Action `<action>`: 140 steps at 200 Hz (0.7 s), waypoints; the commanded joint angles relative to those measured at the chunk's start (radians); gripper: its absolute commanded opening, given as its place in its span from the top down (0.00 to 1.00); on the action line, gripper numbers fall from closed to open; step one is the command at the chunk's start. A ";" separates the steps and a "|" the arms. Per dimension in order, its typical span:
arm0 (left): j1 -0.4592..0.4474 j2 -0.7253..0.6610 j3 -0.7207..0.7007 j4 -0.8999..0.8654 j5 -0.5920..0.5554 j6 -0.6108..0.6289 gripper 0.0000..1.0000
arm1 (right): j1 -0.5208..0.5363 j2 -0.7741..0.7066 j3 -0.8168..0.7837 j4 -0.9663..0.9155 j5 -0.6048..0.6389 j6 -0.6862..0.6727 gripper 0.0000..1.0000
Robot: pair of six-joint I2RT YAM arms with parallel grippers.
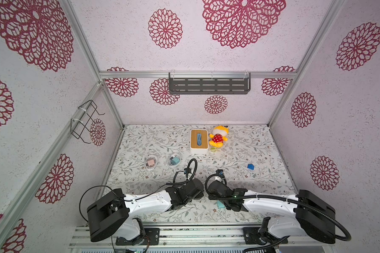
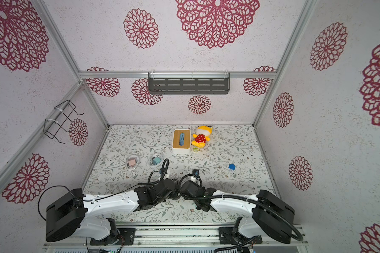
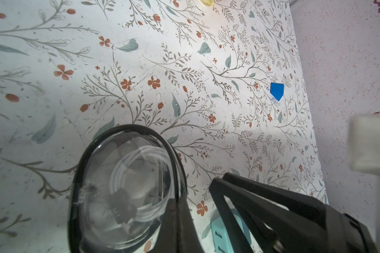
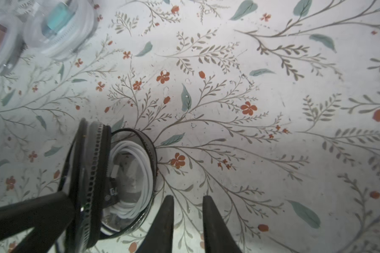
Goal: Pack away charging kits
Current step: Place the charging cable in the storage bag.
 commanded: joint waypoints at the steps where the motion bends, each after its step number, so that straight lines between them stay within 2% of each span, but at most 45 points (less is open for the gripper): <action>1: 0.009 0.021 0.029 0.018 0.012 -0.002 1.00 | -0.002 0.065 0.058 0.073 -0.073 -0.006 0.77; 22: 0.009 0.030 0.034 0.025 0.017 -0.002 1.00 | -0.002 0.113 0.079 0.092 -0.100 -0.012 0.84; 98: 0.009 0.043 0.037 0.050 0.029 -0.004 1.00 | -0.004 0.056 0.018 0.163 -0.113 -0.030 0.80; 125: 0.009 0.041 0.030 0.049 0.023 -0.009 1.00 | -0.004 0.011 0.023 0.065 -0.048 -0.013 0.80; 140: 0.009 0.043 0.026 0.042 0.011 -0.019 1.00 | -0.002 -0.064 0.020 -0.052 0.014 0.016 0.73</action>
